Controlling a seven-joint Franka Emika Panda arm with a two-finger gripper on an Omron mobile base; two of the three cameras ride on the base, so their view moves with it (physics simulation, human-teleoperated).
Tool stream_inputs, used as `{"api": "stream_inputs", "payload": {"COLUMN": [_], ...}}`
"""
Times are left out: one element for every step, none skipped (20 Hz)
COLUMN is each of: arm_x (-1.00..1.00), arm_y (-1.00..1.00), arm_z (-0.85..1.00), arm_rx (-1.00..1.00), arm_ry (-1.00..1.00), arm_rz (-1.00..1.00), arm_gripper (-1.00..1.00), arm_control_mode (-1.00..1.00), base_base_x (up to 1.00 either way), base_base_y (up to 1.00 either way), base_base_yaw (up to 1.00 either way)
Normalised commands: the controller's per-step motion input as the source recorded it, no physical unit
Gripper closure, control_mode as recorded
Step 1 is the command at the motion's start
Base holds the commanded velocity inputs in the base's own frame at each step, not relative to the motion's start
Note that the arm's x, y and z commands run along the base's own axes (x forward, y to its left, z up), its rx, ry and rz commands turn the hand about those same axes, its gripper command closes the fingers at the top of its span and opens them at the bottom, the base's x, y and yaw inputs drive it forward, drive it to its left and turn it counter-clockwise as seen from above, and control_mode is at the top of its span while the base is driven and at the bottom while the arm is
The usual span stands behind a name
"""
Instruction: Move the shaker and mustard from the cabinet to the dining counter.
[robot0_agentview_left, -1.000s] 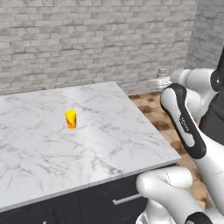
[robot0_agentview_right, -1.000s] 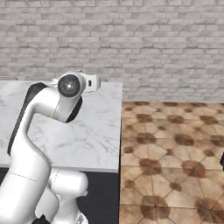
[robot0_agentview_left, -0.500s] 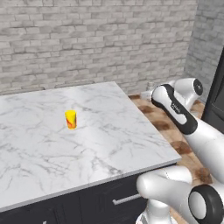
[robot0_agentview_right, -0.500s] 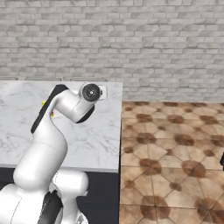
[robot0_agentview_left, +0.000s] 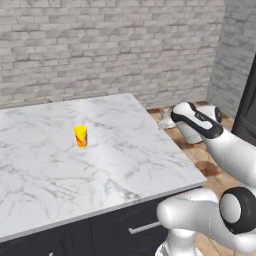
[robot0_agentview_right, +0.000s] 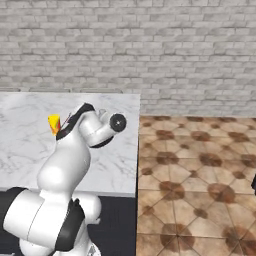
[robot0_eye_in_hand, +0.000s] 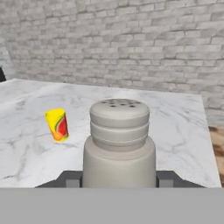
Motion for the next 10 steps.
{"api": "stream_inputs", "payload": {"arm_x": [0.12,0.11,0.04,0.00,0.00,0.00,0.00,0.00,0.00,0.00], "arm_y": [0.00,0.00,0.00,0.00,0.00,0.00,0.00,0.00,0.00,0.00], "arm_z": [-0.38,-0.38,-0.40,-0.45,-0.46,-0.48,-0.48,-0.47,-0.38,-0.33], "arm_rx": [-0.01,-0.01,-0.03,-0.03,-0.03,-0.03,-0.02,-0.01,0.00,0.00], "arm_ry": [0.08,0.07,0.09,0.11,0.12,0.11,0.11,0.10,0.10,0.09], "arm_rz": [0.09,0.09,0.08,0.08,0.08,0.08,0.08,0.08,0.07,0.07], "arm_gripper": [1.00,1.00,1.00,1.00,1.00,1.00,1.00,1.00,1.00,1.00], "arm_control_mode": [-1.00,-1.00,-1.00,-1.00,-1.00,-1.00,-1.00,-1.00,-1.00,-1.00], "base_base_x": [0.00,0.00,0.00,0.00,0.00,0.00,0.00,0.00,0.00,0.00], "base_base_y": [0.00,0.00,0.00,0.00,0.00,0.00,0.00,0.00,0.00,0.00], "base_base_yaw": [0.00,0.00,0.00,0.00,0.00,0.00,0.00,0.00,0.00,0.00]}}
